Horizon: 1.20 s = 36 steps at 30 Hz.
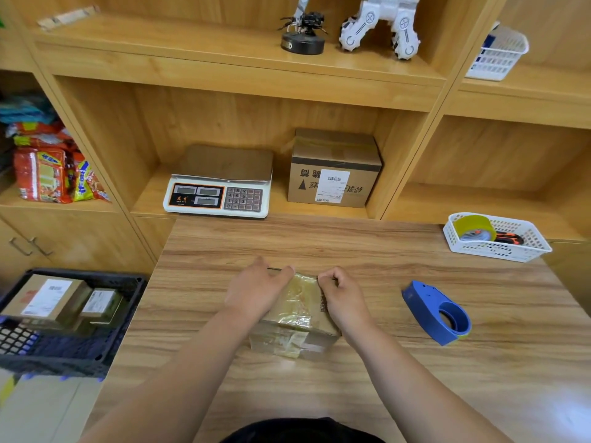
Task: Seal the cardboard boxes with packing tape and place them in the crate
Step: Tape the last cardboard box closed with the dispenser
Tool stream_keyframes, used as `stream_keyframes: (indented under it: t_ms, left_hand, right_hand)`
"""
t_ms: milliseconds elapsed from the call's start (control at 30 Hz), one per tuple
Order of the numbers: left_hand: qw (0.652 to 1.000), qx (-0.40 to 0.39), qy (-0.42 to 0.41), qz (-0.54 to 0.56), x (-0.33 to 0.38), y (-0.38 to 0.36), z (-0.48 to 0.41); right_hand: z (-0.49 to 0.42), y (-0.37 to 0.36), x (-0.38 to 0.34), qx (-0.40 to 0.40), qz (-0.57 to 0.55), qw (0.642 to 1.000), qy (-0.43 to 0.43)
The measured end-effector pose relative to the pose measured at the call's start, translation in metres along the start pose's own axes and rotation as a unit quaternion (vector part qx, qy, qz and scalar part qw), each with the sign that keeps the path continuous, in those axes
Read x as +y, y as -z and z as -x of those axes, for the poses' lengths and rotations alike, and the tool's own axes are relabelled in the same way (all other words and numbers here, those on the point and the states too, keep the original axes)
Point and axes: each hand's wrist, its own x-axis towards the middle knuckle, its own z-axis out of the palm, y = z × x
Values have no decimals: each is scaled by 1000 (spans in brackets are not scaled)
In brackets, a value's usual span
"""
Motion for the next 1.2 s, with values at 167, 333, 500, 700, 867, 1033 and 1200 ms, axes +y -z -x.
stream_keyframes:
  t_ms: [167, 333, 500, 700, 867, 1033, 1200]
  left_hand:
    - [991, 20, -26, 132, 9, 2, 4]
    - [956, 21, -65, 286, -10, -10, 9]
    - [947, -39, -63, 312, -46, -30, 15]
    - [964, -85, -60, 243, -80, -54, 17]
    - [981, -89, -69, 160, -85, -63, 11]
    - [970, -143, -42, 192, -88, -65, 6]
    - [964, -155, -45, 210, -84, -62, 0]
  right_hand:
    - [5, 3, -11, 32, 6, 996, 86]
    - [19, -3, 4, 30, 97, 973, 209]
    - [48, -9, 46, -19, 138, 965, 221]
    - [53, -10, 72, -103, 192, 952, 216]
    - [38, -2, 71, -142, 306, 881, 331]
    - [39, -10, 87, -200, 327, 816, 432]
    - [19, -1, 90, -223, 363, 794, 434]
